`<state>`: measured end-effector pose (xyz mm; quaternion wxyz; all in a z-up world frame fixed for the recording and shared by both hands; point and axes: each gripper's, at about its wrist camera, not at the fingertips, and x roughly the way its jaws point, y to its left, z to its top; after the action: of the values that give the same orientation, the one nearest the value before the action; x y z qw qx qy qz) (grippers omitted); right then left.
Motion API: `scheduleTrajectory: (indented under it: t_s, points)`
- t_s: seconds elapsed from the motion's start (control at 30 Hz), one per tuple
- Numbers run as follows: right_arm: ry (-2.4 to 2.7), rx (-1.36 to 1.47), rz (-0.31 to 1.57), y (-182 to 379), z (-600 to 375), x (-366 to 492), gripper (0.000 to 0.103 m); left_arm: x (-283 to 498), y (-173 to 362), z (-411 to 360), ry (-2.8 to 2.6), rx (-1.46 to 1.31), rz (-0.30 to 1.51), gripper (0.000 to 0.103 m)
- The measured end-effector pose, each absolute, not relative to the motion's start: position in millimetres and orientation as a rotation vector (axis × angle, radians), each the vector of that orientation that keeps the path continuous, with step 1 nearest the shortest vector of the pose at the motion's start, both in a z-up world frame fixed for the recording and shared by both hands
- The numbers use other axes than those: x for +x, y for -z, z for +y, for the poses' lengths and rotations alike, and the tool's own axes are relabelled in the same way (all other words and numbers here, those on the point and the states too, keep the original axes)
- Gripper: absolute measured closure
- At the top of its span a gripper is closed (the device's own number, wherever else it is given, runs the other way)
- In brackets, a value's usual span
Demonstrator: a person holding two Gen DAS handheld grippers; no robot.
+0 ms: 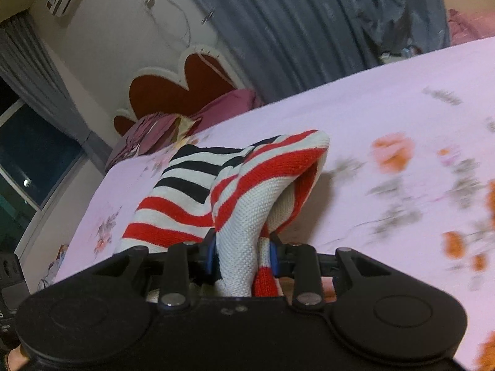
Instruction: Fold small clothes
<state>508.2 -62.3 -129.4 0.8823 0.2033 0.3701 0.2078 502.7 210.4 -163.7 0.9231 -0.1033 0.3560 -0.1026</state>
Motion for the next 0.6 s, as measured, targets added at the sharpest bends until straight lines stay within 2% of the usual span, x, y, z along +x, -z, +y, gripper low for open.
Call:
scheduleTrajectory:
  t_s: [0.1, 0.17, 0.23, 0.37, 0.5, 0.6]
  points:
    - [-0.438, 0.407, 0.812, 142, -45, 512, 0.072, 506, 184, 231, 0.212, -0.212, 0.762, 0.045]
    - [-0.411, 0.39, 0.821, 150, -43, 511, 0.07, 505, 196, 239, 0.231, -0.213, 0.751, 0.036]
    - [-0.385, 0.419, 0.839, 156, -50, 512, 0.065, 505, 200, 238, 0.235, -0.199, 0.742, 0.032]
    - [-0.307, 0.43, 0.822, 152, -63, 505, 0.058, 497, 192, 238, 0.226, -0.174, 0.727, 0.032]
    - [-0.268, 0.369, 0.764, 130, -68, 498, 0.066, 479, 169, 236, 0.2, -0.138, 0.599, 0.032]
    - [-0.287, 0.38, 0.791, 131, -65, 502, 0.066, 482, 159, 229, 0.225, -0.116, 0.56, 0.032]
